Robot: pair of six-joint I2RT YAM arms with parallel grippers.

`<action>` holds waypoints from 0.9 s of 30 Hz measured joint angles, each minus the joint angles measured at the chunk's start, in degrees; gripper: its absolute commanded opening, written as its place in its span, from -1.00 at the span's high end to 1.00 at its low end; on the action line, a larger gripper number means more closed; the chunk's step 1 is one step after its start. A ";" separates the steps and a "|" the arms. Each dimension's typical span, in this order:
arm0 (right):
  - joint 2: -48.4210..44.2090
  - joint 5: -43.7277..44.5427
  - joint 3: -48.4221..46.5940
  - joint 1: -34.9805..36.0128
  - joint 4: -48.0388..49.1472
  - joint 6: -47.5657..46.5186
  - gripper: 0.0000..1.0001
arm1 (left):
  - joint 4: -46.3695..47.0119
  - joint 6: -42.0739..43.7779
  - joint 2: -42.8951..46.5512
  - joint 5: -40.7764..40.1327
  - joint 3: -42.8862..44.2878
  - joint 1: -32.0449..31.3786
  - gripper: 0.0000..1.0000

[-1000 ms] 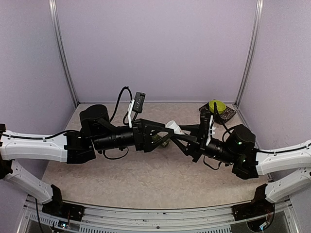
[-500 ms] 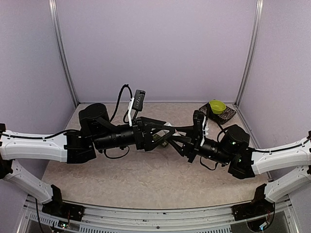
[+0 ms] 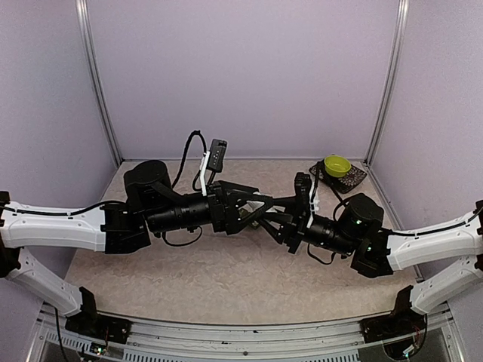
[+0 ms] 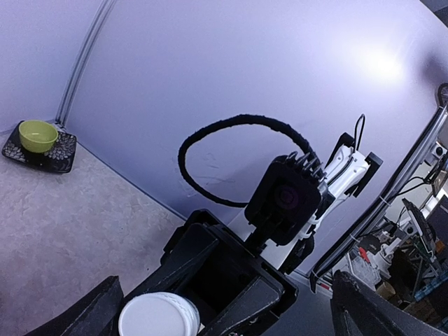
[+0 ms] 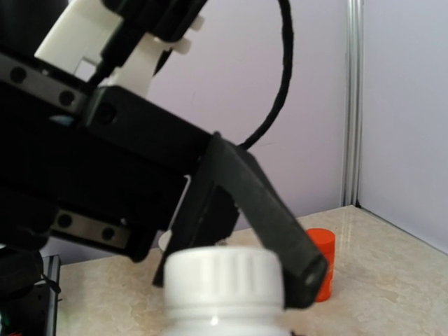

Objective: Sort the pills into containers
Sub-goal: Screw the lid of the pill bottle onto the pill bottle.

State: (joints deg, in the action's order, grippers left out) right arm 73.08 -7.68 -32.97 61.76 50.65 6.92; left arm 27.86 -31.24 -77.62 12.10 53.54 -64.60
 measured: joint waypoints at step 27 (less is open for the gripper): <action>4.39 -3.85 -2.21 1.64 1.53 0.24 0.87 | -0.24 1.57 -1.53 1.40 2.29 -0.20 -0.98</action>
State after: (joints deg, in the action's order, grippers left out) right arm 77.47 -11.53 -35.18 63.40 52.18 7.16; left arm 27.62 -29.67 -79.15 13.50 55.83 -64.79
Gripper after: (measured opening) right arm 0.320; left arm 0.988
